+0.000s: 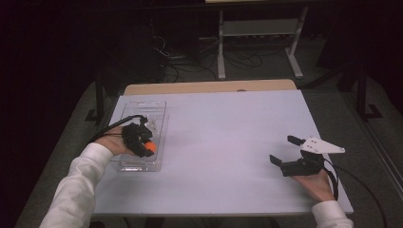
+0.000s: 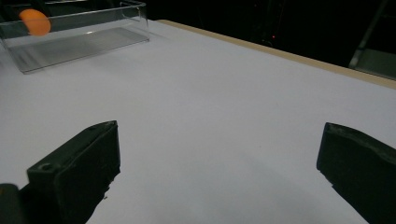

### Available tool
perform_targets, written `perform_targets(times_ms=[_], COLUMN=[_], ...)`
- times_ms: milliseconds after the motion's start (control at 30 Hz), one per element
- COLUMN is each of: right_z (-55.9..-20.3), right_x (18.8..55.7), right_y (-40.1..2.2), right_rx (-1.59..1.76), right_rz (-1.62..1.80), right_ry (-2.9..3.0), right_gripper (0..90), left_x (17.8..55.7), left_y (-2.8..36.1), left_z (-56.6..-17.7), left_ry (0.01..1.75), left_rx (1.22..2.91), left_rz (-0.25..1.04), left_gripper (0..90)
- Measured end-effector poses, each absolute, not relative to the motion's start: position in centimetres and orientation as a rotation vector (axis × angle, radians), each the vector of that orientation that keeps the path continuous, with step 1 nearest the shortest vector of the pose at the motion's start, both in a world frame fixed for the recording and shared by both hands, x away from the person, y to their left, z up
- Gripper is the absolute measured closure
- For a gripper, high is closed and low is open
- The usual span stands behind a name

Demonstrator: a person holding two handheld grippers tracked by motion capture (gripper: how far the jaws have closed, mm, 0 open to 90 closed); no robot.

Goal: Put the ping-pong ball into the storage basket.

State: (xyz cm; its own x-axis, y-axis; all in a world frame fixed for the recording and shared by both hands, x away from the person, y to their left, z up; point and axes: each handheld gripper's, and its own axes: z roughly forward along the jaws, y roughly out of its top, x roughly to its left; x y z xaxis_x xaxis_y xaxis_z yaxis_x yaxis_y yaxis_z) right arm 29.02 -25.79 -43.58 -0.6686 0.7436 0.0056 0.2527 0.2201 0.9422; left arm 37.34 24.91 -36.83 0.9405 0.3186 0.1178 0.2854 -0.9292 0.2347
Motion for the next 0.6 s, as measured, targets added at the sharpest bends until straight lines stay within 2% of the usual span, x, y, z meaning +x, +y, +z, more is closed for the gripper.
perform_targets(times_ms=[600], right_z=[-43.64], right_x=[29.08], right_y=[-25.73], right_rx=[0.915], right_rz=[1.442], right_ry=[2.057], right_gripper=[0.0], left_x=[37.45], left_y=[24.95], left_z=[-37.87], left_ry=[0.462], left_rx=[2.909], left_rz=[0.200], left_gripper=[50.6])
